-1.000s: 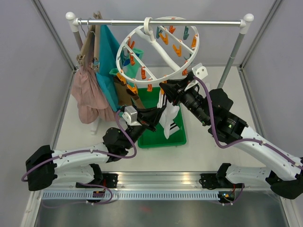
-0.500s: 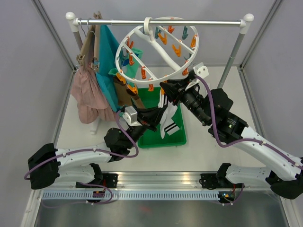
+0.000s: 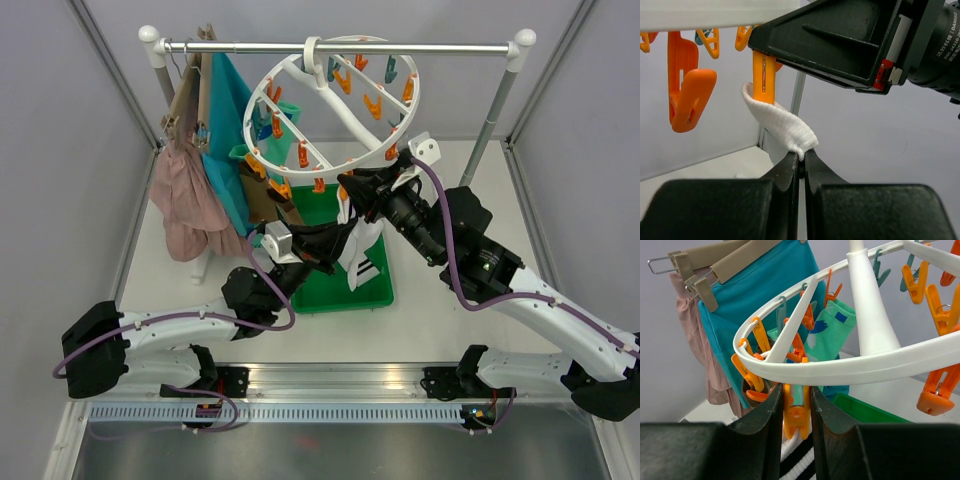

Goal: Clip the socks to the hanger
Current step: Clamp the sock onto the hanger.

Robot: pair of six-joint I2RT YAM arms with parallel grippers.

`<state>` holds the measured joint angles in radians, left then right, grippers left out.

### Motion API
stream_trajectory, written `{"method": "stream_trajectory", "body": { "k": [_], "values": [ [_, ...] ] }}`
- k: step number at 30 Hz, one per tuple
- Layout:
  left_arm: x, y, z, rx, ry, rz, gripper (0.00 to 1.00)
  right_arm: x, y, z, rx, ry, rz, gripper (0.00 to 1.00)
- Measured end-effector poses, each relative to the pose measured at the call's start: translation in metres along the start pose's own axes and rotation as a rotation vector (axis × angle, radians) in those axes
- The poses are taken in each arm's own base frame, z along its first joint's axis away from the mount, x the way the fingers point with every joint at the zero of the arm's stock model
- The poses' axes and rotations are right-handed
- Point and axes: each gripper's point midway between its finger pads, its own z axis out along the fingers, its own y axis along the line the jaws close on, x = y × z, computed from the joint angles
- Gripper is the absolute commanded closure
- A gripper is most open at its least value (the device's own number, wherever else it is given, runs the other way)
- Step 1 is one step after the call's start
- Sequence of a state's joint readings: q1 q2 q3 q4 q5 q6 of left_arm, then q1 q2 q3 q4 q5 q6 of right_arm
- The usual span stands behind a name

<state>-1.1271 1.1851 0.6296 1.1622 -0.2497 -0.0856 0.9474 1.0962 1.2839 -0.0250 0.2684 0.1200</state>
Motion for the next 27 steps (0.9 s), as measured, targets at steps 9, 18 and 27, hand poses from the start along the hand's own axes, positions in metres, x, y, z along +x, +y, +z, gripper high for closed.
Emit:
{"method": "stream_trajectory", "body": {
  "k": [9, 18, 27],
  "values": [
    [-0.012, -0.003, 0.008, 0.002, -0.026, -0.006, 0.98, 0.000, 0.000, 0.000, 0.001, 0.006, -0.003, 1.00],
    [-0.012, -0.002, 0.012, -0.013, -0.011, -0.002, 0.98, 0.000, -0.004, -0.001, 0.018, 0.005, -0.023, 1.00],
    [-0.010, 0.008, 0.009, -0.064, 0.016, 0.007, 0.98, -0.001, -0.006, -0.001, 0.026, 0.004, -0.038, 0.73]
  ]
}}
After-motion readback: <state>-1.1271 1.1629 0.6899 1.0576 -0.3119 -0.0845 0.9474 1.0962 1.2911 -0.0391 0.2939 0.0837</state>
